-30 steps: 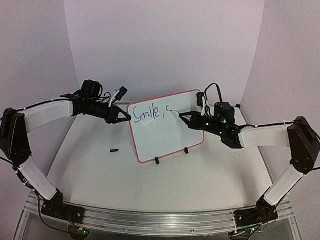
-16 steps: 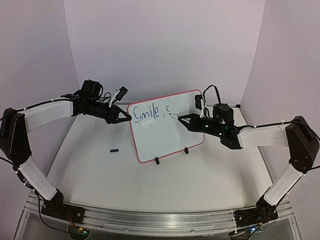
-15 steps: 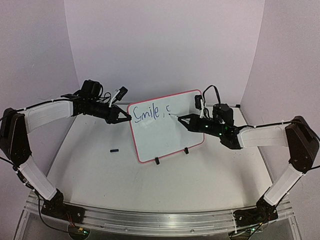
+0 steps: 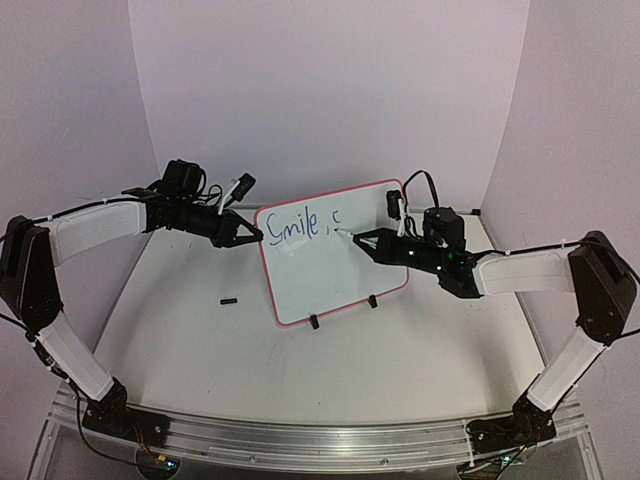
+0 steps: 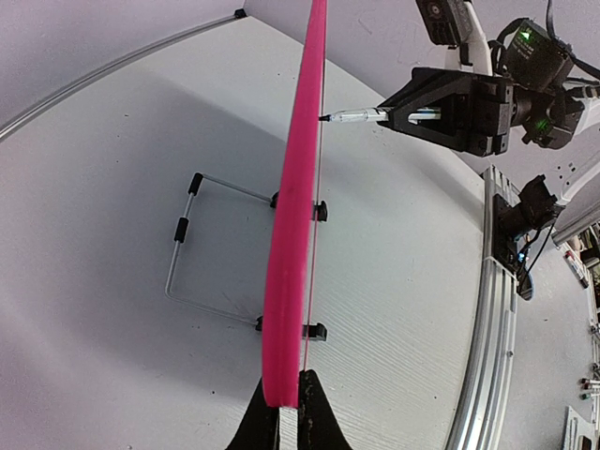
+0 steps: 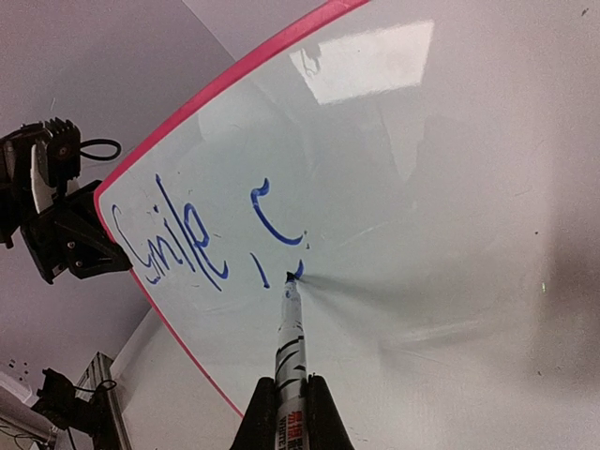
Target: Write a sentence on the whiteboard
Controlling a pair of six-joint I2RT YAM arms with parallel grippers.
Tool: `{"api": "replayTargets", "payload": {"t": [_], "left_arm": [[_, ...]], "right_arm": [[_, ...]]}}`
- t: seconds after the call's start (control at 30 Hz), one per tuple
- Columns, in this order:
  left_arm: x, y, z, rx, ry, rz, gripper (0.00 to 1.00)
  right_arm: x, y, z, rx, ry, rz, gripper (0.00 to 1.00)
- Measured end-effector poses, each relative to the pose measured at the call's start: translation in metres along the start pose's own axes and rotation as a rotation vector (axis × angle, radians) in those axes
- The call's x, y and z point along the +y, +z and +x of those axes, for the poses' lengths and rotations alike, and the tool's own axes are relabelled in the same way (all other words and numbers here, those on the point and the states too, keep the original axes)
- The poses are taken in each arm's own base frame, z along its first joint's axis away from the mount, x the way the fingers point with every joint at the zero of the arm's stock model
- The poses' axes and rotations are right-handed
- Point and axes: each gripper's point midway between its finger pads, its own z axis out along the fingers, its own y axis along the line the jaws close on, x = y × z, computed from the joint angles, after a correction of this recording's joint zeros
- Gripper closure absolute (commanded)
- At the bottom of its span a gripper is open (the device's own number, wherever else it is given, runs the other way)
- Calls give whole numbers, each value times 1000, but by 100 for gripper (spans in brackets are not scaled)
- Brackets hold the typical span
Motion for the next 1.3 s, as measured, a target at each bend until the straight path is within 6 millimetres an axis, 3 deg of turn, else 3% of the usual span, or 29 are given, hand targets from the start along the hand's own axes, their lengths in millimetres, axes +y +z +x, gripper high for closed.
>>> {"api": "replayTargets", "payload": {"t": [0.33, 0.6, 1.3], "left_arm": [[0, 0, 0, 0, 1, 0, 100], [-1, 0, 0, 0, 2, 1, 100], [-2, 2, -1, 2, 8, -1, 100]], "right_arm": [[7, 1, -7, -17, 13, -24, 100], [11, -6, -24, -75, 1, -6, 100], [1, -5, -29, -103, 4, 49, 100]]}}
